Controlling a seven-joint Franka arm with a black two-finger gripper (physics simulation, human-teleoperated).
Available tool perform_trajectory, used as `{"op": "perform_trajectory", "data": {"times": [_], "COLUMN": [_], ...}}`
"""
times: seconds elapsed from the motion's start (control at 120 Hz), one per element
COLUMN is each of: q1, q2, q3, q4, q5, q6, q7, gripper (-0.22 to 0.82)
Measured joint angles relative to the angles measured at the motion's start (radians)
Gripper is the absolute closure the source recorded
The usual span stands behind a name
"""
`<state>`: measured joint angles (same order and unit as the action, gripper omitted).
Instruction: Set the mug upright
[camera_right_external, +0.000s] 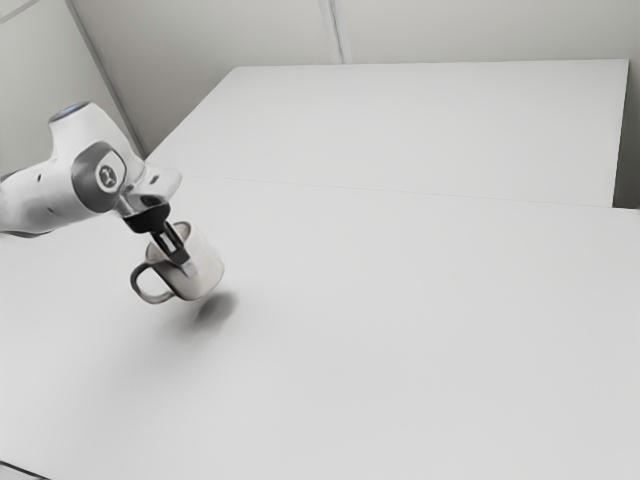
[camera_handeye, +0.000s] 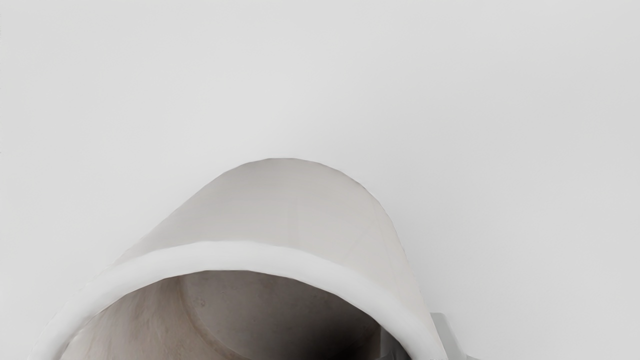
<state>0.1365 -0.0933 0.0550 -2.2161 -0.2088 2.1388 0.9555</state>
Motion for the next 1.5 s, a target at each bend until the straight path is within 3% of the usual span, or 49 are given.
{"op": "perform_trajectory", "data": {"times": [0.275,0.633,0.675,0.85,0.992,1.275,1.5], "q1": [0.005,0.006,0.006,0.006,0.006,0.006,0.005], "q2": [-0.063,-0.053,-0.052,-0.054,-0.06,-0.078,-0.061], "q3": [-0.102,-0.123,-0.127,-0.131,-0.136,-0.147,-0.202], "q4": [-0.127,-0.188,-0.188,-0.188,-0.188,-0.154,0.065], "q5": [0.07,0.083,0.081,0.072,0.07,0.075,0.082], "q6": [0.134,0.199,0.202,0.207,0.208,0.17,0.02], "q7": [-0.171,-0.32,-0.331,-0.363,-0.383,-0.439,-0.558], "gripper": [0.78,0.78,0.74,0.36,0.19,0.05,0.02]}}
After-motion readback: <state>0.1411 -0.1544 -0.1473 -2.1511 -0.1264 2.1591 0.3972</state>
